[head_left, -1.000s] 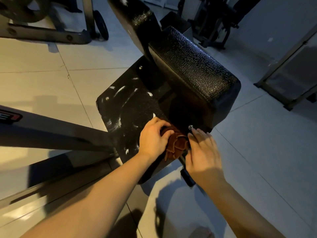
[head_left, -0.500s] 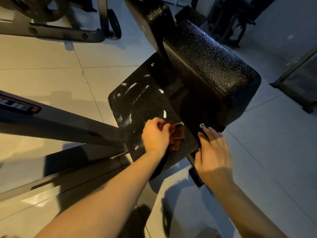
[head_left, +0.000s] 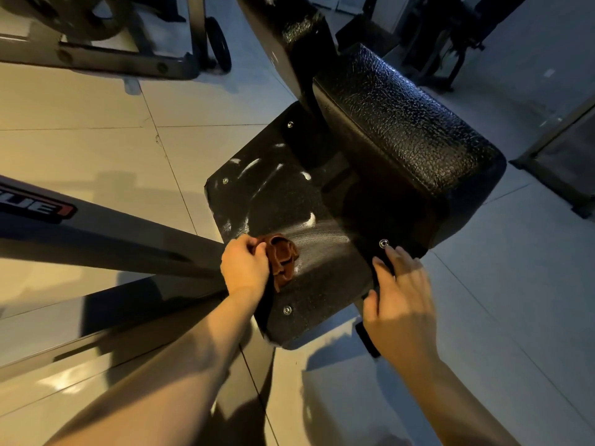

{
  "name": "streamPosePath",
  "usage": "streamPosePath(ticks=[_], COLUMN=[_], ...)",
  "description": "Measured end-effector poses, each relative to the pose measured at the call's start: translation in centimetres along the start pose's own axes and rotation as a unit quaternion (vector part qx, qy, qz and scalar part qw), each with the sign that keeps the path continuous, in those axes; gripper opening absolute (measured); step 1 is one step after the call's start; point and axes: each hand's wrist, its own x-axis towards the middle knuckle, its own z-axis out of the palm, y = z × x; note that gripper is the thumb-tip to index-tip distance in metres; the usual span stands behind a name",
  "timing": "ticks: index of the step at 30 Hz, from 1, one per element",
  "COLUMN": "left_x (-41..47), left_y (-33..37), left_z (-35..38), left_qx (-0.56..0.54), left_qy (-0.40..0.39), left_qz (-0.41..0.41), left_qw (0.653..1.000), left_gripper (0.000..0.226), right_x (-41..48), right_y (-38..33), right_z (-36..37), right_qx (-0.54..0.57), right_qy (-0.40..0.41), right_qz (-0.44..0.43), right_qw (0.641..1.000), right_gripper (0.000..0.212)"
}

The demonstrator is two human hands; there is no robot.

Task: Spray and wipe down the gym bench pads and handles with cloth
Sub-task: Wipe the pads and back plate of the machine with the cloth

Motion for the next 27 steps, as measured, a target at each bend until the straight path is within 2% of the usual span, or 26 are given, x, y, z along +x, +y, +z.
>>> streamPosePath(ticks=[3,5,7,9,12,18,20,22,24,27], left_x=[-0.8,-1.6,-2.4,-2.6,-1.9,-0.9,-1.1,-1.9,-3.0,-5.0], left_y=[4.1,8.0,11.2,11.9,8.5,0.4,-0.6,0.3,2.9,7.6], left_z=[1.3,2.7,4.0,4.8,4.5,1.2,0.6,0.7,1.8,3.9], left_qx=[-0.054,-0.102,-0.131,-0.09,-0.033,0.006,0.019,0.024,0.008,-0.029], left_qy=[-0.011,-0.038,-0.092,-0.13,-0.099,-0.015,0.01,0.014,-0.005,-0.077], left_qz=[-0.017,0.032,0.117,0.196,0.25,0.103,0.032,-0.004,0.045,0.197], left_qw=[0.998,0.994,0.98,0.968,0.963,0.995,0.999,1.0,0.999,0.977], left_gripper=[0.007,0.009,0.027,0.045,0.042,0.036,0.036,0.036,0.034,0.034], right_x=[0.5,0.6,0.4,0.2,0.1,-0.4,-0.3,0.0,0.3,0.5], right_y=[-0.6,-0.8,-0.8,-0.7,-0.5,0.1,0.1,-0.2,-0.4,-0.4], right_z=[-0.4,-0.7,-0.8,-0.8,-0.6,0.1,0.0,-0.1,-0.4,-0.6], right_qx=[-0.017,-0.035,-0.05,-0.053,-0.051,-0.032,-0.029,-0.036,-0.058,-0.077], right_qy=[-0.037,-0.05,-0.057,-0.048,-0.03,-0.017,-0.019,-0.047,-0.079,-0.094], right_qz=[0.03,0.036,0.026,0.011,0.005,-0.023,-0.017,-0.001,0.012,0.011], right_qw=[0.999,0.997,0.997,0.997,0.998,0.999,0.999,0.998,0.995,0.992], right_gripper=[0.049,0.05,0.052,0.052,0.05,0.044,0.045,0.047,0.05,0.052])
